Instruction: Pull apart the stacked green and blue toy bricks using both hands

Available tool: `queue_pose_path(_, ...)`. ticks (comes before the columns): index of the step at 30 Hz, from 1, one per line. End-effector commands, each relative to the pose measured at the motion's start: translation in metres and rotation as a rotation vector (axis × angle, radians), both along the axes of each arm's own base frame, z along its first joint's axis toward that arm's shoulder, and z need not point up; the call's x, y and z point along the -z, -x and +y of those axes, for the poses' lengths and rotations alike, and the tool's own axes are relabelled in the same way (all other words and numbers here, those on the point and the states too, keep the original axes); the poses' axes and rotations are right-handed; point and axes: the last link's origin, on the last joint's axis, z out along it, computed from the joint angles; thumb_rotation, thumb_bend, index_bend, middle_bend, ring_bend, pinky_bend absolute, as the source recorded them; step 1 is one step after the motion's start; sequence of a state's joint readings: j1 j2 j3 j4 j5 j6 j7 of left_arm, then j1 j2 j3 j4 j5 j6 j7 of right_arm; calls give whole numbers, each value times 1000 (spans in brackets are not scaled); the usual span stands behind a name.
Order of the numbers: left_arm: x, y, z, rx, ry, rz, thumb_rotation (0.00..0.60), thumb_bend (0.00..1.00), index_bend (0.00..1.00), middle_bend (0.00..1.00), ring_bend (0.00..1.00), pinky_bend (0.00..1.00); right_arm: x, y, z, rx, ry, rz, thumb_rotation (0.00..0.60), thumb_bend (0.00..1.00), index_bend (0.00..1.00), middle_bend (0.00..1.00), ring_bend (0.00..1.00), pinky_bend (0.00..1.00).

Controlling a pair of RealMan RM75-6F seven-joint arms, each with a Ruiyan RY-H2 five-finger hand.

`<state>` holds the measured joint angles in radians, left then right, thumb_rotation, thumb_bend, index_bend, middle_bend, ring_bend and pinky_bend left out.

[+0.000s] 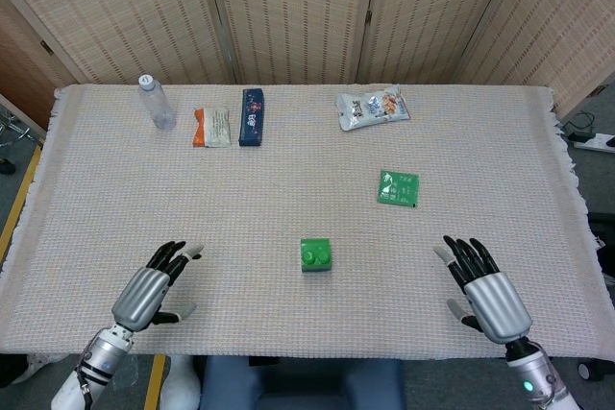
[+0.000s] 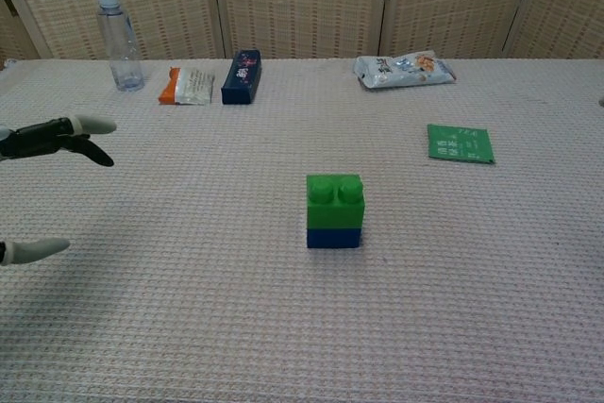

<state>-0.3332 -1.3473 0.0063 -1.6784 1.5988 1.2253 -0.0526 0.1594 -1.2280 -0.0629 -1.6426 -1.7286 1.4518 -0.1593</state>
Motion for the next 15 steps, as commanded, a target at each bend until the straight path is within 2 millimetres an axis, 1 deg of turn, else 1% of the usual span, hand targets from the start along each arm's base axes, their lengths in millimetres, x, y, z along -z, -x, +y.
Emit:
queue_pose_path(1, 15, -14, 11, -46, 56, -72, 600, 316, 60, 241, 79, 49, -6, -3, 9, -31, 1, -17, 600, 360, 0, 0, 0, 0)
queue_pose_path(3, 20, -19, 17, -76, 68, -101, 600, 314, 55, 241, 80, 49, -7, -3, 12, -38, -7, -24, 600, 360, 0, 0, 0, 0)
queue_pose_path(7, 31, -28, 27, -104, 82, -145, 600, 310, 50, 241, 80, 49, -11, 0, 11, -28, -8, -33, 600, 361, 0, 0, 0, 0)
queue_pose_path(12, 43, -40, 40, -169, 120, -264, 600, 302, 31, 241, 79, 43, -14, 1, 9, -21, -11, -48, 600, 361, 0, 0, 0, 0)
queue_pose_path(15, 52, -46, 46, -179, 114, -311, 600, 295, 27, 241, 79, 42, -15, 1, 8, -16, -12, -53, 600, 360, 0, 0, 0, 0)
